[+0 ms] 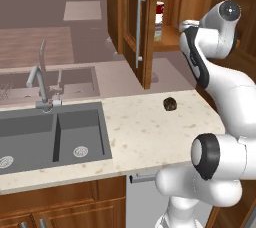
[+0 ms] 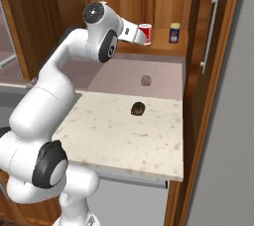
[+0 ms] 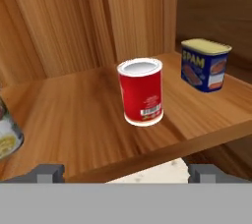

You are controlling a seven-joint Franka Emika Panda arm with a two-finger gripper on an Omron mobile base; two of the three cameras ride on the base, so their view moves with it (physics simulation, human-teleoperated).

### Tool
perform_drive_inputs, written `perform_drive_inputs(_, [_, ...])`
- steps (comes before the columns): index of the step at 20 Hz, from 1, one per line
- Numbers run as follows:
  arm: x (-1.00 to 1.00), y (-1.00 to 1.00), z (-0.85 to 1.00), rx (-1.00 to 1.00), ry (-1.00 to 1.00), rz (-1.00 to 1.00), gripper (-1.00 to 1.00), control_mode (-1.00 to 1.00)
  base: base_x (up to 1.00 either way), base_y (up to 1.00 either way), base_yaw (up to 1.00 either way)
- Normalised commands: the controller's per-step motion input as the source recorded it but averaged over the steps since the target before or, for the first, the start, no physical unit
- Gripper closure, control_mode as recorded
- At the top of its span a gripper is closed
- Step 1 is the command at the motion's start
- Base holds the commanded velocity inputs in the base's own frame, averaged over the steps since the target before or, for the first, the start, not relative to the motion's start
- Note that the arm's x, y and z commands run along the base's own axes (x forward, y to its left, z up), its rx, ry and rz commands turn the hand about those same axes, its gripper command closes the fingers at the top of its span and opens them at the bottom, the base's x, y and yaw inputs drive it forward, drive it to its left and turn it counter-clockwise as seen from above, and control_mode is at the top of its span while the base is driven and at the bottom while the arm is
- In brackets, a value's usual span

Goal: Stack two cans on top of the other two cans in the cabinet.

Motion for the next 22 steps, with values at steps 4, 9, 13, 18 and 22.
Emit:
perform_drive_inputs(4, [0.15,-0.25,-0.1,-0.01,0.08,0.0,-1.0,-1.0,0.0,0.0,0.0])
perform_drive_inputs(9, [0.1,-0.16,-0.18,-0.02,0.01,0.0,-1.0,-1.0,0.0,0.0,0.0])
perform_drive_inputs(13, [0.21,-0.04,-0.18,-0.02,-0.03,0.0,-1.0,-1.0,0.0,0.0,0.0])
perform_drive_inputs(18, [0.27,-0.01,-0.12,0.0,0.0,0.0,-1.0,-1.0,0.0,0.0,0.0])
perform_drive_inputs(22, [0.3,-0.06,-0.02,0.0,0.0,0.0,-1.0,-1.0,0.0,0.0,0.0])
